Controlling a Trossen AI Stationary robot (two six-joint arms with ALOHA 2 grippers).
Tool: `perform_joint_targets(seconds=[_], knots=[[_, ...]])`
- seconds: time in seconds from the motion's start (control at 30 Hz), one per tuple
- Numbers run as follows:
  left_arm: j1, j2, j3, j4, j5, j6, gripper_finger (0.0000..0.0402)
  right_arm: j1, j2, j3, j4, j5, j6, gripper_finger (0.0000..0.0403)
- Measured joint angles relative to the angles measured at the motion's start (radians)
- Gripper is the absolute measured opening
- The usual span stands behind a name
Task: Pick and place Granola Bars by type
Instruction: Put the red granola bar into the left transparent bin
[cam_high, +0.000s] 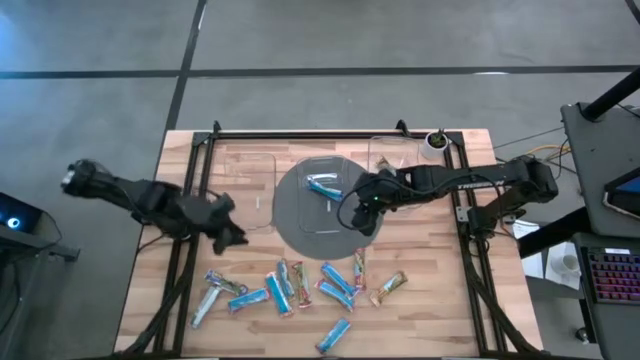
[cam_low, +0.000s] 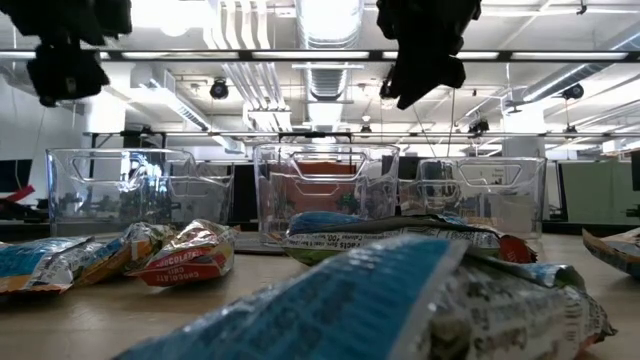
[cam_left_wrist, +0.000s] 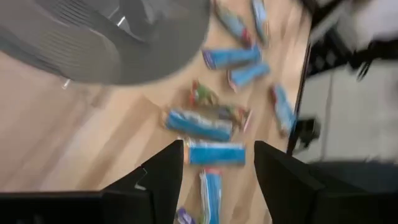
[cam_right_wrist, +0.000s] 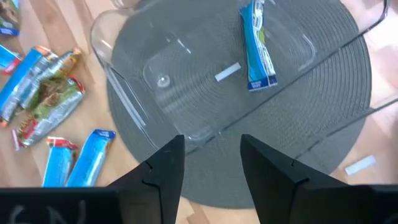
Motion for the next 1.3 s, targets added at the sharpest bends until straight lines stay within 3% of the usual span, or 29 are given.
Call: perform_joint_targets(seconds=[0.23,0.4,0.67,0.87,1.3], knots=[[-0.37,0.212,0.075,-0.003,-0.232,-0.097,0.0178,0.0,0.0,-0.003,0.004,0.024,-0.023,0.0144],[-0.518,0.373,0.075,0.007,-0.272,-0.214,0.0178,-0.011,0.0,-0.005,0.005,0.035,-0.075,0.0145],[-0.552,0.604,0.085,0.201,-0.226,-0.275,0.0178,-0.042,0.0,-0.009,0.008,0.036,-0.118,0.0141],[-0.549,0.75,0.121,0.191,-0.223,-0.229,0.0178,-0.045,0.0,-0.016,0.008,0.036,-0.147,0.0144],[-0.544,0.885,0.141,0.187,-0.226,-0.279,0.0177,-0.045,0.0,-0.02,0.007,0.036,-0.148,0.0143]])
